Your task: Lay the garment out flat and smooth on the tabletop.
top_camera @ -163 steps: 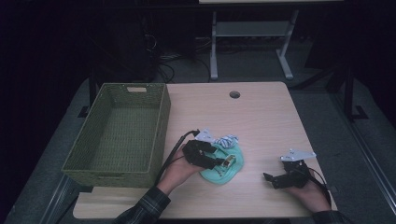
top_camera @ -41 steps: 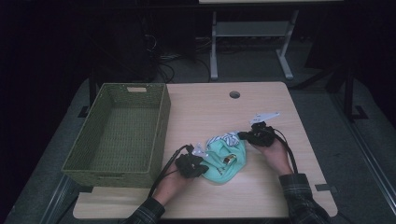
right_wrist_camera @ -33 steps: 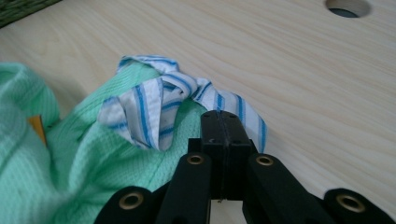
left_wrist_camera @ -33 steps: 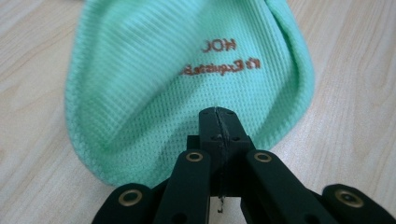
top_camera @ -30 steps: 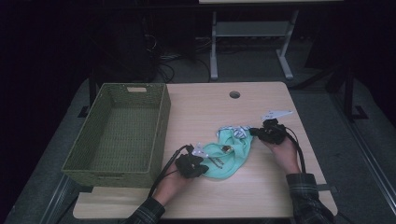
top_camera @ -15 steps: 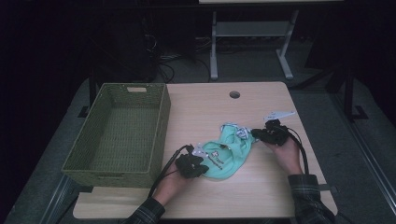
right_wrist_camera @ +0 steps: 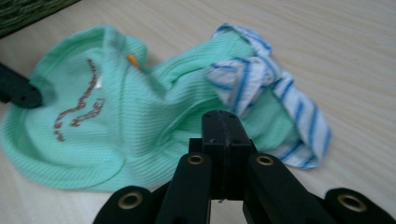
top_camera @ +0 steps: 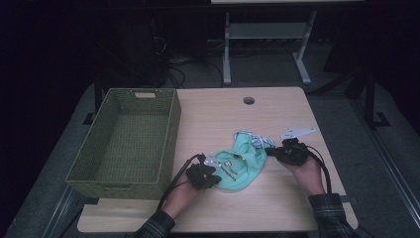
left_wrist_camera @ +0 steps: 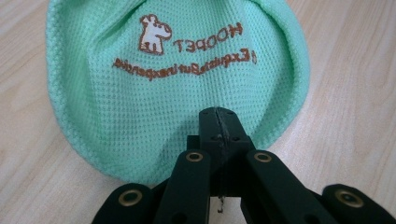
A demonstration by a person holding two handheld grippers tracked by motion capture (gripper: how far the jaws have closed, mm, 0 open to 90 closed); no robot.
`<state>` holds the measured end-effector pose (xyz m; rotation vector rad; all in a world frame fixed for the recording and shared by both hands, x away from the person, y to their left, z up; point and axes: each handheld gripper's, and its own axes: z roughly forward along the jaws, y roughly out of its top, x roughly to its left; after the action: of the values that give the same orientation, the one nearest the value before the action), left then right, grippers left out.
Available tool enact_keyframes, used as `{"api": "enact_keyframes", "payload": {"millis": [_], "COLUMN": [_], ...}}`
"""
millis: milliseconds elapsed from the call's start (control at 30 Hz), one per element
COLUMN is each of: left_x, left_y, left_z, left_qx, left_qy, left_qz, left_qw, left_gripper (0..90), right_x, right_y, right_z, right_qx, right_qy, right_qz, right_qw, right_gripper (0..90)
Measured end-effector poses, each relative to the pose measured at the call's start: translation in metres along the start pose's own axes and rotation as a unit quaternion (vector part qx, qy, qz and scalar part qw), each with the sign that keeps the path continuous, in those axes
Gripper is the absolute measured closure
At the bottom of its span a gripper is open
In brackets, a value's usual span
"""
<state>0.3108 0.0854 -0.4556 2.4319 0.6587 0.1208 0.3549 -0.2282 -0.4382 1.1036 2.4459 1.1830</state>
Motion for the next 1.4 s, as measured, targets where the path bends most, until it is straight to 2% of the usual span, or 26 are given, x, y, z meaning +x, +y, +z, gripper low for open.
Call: {"api": "enact_keyframes", "payload": {"millis": [100,233,367,567,667,800,833,967,1000,1067,1167,1267,1333,1400], "left_x": [0.0,0.0,0.0,0.0,0.0,0.0,0.001,0.004,0.005,0.007,0.009,0.014,0.016,0.019], "left_y": [0.0,0.0,0.0,0.0,0.0,0.0,0.0,0.002,0.004,0.01,0.017,0.025,0.031,0.037], "left_z": [0.0,0.0,0.0,0.0,0.0,0.0,0.0,-0.003,-0.004,-0.007,-0.01,-0.014,-0.014,-0.014], "left_qx": [0.0,0.0,0.0,0.0,0.0,-0.001,-0.001,-0.006,-0.018,-0.025,-0.036,-0.038,-0.043,-0.046], "left_qy": [0.0,-0.001,0.0,-0.001,-0.001,-0.001,-0.005,-0.021,-0.022,-0.018,-0.017,-0.011,-0.014,-0.011], "left_qz": [0.0,-0.002,-0.003,-0.003,-0.003,-0.008,-0.01,-0.02,-0.027,-0.022,-0.026,-0.02,-0.022,-0.022], "left_qw": [1.0,1.0,1.0,1.0,1.0,1.0,0.9999,0.9996,0.9992,0.9993,0.9989,0.999,0.9987,0.9986], "left_gripper": [89.4,89.4,89.4,89.4,89.4,89.4,89.4,89.3,89.3,88.3,86.1,83.1,80.9,78.7], "right_x": [0.01,0.025,0.038,0.049,0.057,0.058,0.057,0.058,0.059,0.058,0.058,0.059,0.059,0.06], "right_y": [-0.004,-0.008,-0.011,-0.014,-0.016,-0.018,-0.019,-0.021,-0.021,-0.021,-0.02,-0.02,-0.02,-0.019], "right_z": [-0.001,0.001,0.006,0.015,0.021,0.027,0.029,0.033,0.033,0.033,0.034,0.034,0.034,0.034], "right_qx": [-0.006,-0.009,0.0,0.005,0.019,0.036,0.041,0.051,0.052,0.053,0.054,0.055,0.058,0.057], "right_qy": [0.018,0.029,0.038,0.052,0.051,0.05,0.049,0.052,0.051,0.052,0.054,0.053,0.051,0.05], "right_qz": [0.002,-0.007,-0.015,-0.018,-0.021,-0.022,-0.028,-0.026,-0.027,-0.031,-0.038,-0.04,-0.05,-0.049], "right_qw": [0.9998,0.9995,0.9992,0.9985,0.9983,0.9979,0.9976,0.997,0.997,0.9968,0.9963,0.9963,0.9958,0.9959], "right_gripper": [89.8,89.8,89.8,89.8,89.9,89.9,89.9,89.9,89.9,89.9,89.9,89.9,89.9,89.9]}}
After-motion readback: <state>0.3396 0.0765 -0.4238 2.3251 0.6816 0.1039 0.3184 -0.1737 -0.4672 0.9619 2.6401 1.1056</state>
